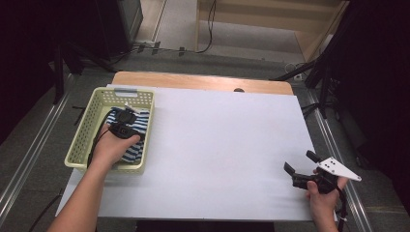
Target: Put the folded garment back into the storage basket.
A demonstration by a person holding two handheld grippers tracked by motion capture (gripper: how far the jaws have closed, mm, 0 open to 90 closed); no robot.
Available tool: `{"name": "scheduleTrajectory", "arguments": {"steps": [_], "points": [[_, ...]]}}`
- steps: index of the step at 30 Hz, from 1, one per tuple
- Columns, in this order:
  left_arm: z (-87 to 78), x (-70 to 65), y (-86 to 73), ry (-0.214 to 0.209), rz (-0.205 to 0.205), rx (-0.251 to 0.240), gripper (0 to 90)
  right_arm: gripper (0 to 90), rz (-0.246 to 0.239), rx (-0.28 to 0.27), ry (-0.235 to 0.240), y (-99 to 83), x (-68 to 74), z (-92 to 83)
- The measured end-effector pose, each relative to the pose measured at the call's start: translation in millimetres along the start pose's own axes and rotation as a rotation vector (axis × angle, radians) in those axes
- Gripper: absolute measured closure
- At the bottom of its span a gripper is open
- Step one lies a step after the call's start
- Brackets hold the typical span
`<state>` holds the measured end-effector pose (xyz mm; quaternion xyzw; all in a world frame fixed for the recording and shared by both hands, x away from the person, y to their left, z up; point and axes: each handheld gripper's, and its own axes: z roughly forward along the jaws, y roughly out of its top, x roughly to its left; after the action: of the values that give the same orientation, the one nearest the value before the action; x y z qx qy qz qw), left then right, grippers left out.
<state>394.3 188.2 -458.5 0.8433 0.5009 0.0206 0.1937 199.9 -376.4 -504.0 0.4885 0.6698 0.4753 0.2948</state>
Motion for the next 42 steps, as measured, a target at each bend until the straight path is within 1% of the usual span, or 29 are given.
{"name": "scheduleTrajectory", "arguments": {"steps": [1, 3, 6, 7, 9, 10, 11, 12, 14, 15, 16, 17, 19, 21, 23, 25, 26, 28, 30, 32, 34, 36, 37, 39, 40, 42], "points": [[2.4, 0.1, 0.5, 0.003, 0.001, 0.010, 89.5, 0.0, 0.002, 0.004, -0.001, -0.2, 0.3, -0.1], [4.3, 0.7, 1.8, -0.004, -0.001, 0.013, 89.5, 0.0, 0.000, 0.005, -0.002, -0.6, 0.5, -0.1], [4.5, 0.9, 2.5, -0.010, 0.001, 0.012, 89.2, 0.0, -0.004, 0.008, -0.005, -1.2, 0.5, 0.3], [3.8, 1.2, 2.4, -0.006, -0.001, 0.008, 88.3, 0.0, -0.002, 0.011, -0.006, -1.4, 0.6, 0.7], [0.0, 0.8, 1.9, 0.002, 0.003, -0.011, 79.3, 0.0, -0.001, 0.011, -0.006, -2.0, 0.2, 1.6], [-2.4, 0.5, 1.4, 0.012, 0.006, -0.018, 76.3, 0.0, -0.001, 0.011, -0.005, -2.1, -0.2, 1.8], [-2.4, 0.5, 1.4, 0.012, 0.006, -0.018, 74.8, 0.0, -0.001, 0.011, -0.005, -2.1, -0.2, 1.8], [-6.3, 0.0, 0.3, 0.022, 0.017, -0.021, 74.7, 0.0, 0.000, 0.011, -0.007, -2.1, -0.2, 1.8], [-9.0, -1.2, -1.1, 0.030, 0.050, 0.002, 75.2, 0.0, -0.003, 0.010, -0.007, -2.0, -0.2, 1.7], [-9.4, -2.3, -2.0, 0.031, 0.070, 0.020, 77.6, 0.0, -0.002, 0.011, -0.009, -2.1, 0.0, 1.7], [-9.5, -3.2, -2.8, 0.024, 0.085, 0.040, 79.7, 0.0, -0.005, 0.011, -0.007, -2.1, -0.1, 1.8], [-8.7, -4.1, -3.7, 0.019, 0.095, 0.059, 81.0, 0.0, -0.005, 0.010, -0.007, -2.2, 0.0, 1.9], [-5.1, -5.8, -5.2, 0.035, 0.113, 0.102, 82.1, 0.0, -0.006, 0.011, -0.005, -2.2, 0.3, 2.1], [-2.4, -6.0, -4.6, 0.038, 0.119, 0.124, 81.8, 0.0, -0.008, 0.010, -0.005, -2.0, 0.6, 2.5], [-0.7, -5.9, -3.5, 0.044, 0.112, 0.122, 81.1, 0.0, -0.007, 0.009, -0.007, -1.7, 1.2, 2.6], [3.4, -7.0, -3.2, 0.048, 0.121, 0.147, 78.4, 0.0, -0.004, 0.010, -0.007, -1.6, 1.8, 2.3], [4.0, -7.2, -2.9, 0.055, 0.118, 0.146, 77.5, 0.0, -0.005, 0.010, -0.008, -1.6, 1.6, 2.0], [4.5, -7.8, -2.6, 0.071, 0.120, 0.149, 79.7, 0.0, -0.002, 0.010, -0.009, -1.8, 1.0, 1.5], [4.9, -8.3, -2.9, 0.087, 0.122, 0.145, 83.8, 0.0, 0.001, 0.010, -0.013, -2.1, 0.2, 0.9], [4.5, -7.7, -2.8, 0.080, 0.120, 0.141, 87.8, 0.0, -0.001, 0.009, -0.013, -2.3, -0.2, 0.7], [3.1, -5.1, -2.6, 0.059, 0.101, 0.134, 88.9, 0.0, -0.005, 0.005, -0.013, -2.1, -0.5, 0.2], [-1.1, -0.1, -2.6, -0.018, 0.058, 0.098, 89.0, 0.0, -0.001, 0.004, -0.015, -1.8, -0.7, -0.6], [-3.8, 1.6, -2.5, -0.043, 0.043, 0.080, 89.0, 0.0, 0.004, 0.005, -0.015, -1.6, -0.9, -1.1], [-8.7, 3.7, -2.0, -0.082, 0.032, 0.059, 89.0, 0.0, 0.001, 0.001, -0.020, -1.6, -2.0, -1.3], [-10.4, 4.1, -1.7, -0.089, 0.034, 0.058, 88.9, 0.0, 0.004, 0.001, -0.021, -1.6, -2.3, -1.3], [-9.9, 2.1, -1.5, -0.085, 0.040, 0.070, 88.9, 0.0, 0.008, 0.000, -0.020, -1.5, -2.5, -1.1]]}}
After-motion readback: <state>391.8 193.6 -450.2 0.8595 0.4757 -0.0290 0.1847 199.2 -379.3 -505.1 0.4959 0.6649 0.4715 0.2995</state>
